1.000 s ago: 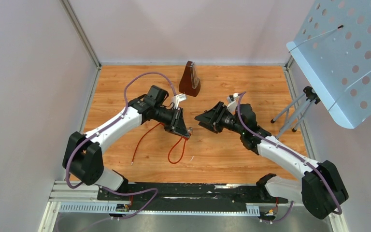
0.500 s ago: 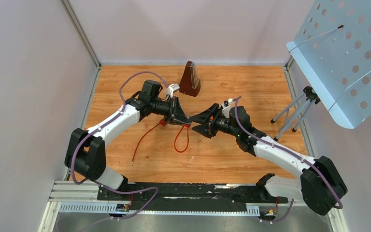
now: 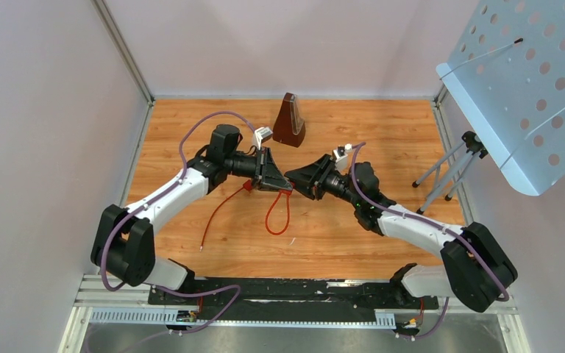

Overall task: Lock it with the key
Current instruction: Remove the key from the lock.

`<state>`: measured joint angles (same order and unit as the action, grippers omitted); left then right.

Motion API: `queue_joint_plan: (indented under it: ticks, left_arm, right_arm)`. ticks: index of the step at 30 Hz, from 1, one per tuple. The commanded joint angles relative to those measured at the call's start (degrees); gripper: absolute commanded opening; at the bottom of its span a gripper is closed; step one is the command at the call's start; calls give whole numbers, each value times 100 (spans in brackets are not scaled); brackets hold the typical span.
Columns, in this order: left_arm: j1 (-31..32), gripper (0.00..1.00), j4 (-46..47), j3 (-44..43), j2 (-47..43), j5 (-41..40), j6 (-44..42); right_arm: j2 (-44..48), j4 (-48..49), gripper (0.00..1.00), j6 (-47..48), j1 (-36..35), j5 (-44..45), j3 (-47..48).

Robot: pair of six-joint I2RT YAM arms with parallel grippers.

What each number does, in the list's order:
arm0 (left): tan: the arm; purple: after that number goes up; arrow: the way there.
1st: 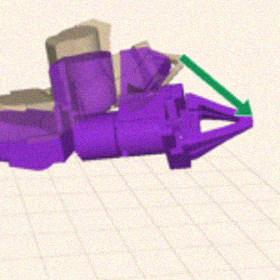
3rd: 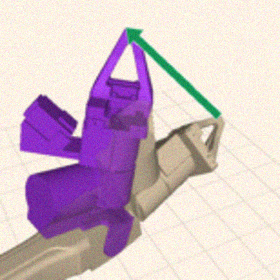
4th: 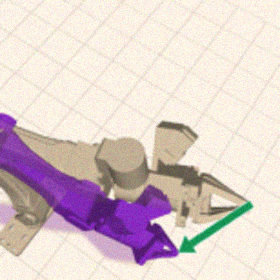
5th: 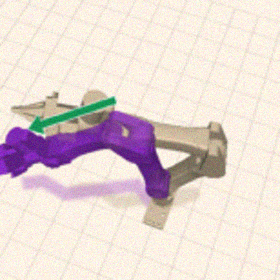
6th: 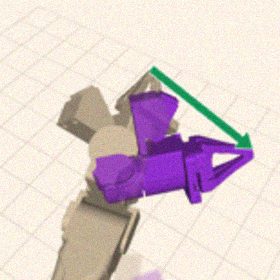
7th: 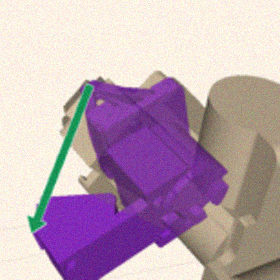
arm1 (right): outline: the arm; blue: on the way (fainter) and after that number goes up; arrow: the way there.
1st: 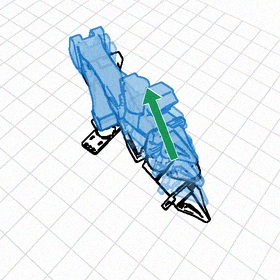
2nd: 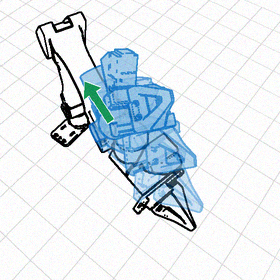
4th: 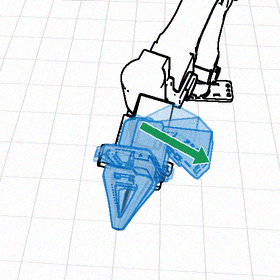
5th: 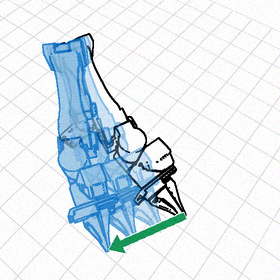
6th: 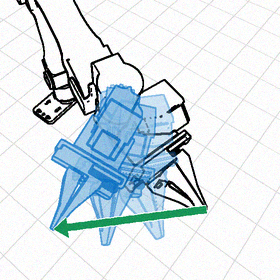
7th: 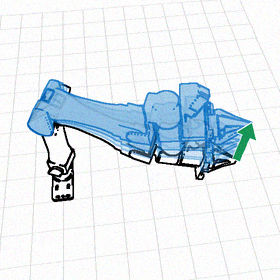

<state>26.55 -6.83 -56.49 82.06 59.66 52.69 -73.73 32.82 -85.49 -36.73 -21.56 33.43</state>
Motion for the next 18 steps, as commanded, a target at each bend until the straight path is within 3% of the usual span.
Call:
queue_joint_plan:
  ticks: [1, 7, 12, 18]
  left_arm:
    - [17, 0, 388, -10, -249, 301, 157]
    - [13, 0, 358, 30, -298, 344, 100]
    - [12, 0, 312, 90, -340, 342, 51]
    - [17, 0, 307, 247, -417, 416, 11]
  right_arm:
    - [-91, 704, 34, -130, -36, 1, 35]
    - [-166, 967, 22, -72, -36, 33, 13]
    - [-203, 1061, 1, 159, -35, -40, 53]
    - [-163, 1657, 0, 720, -21, 178, -92]
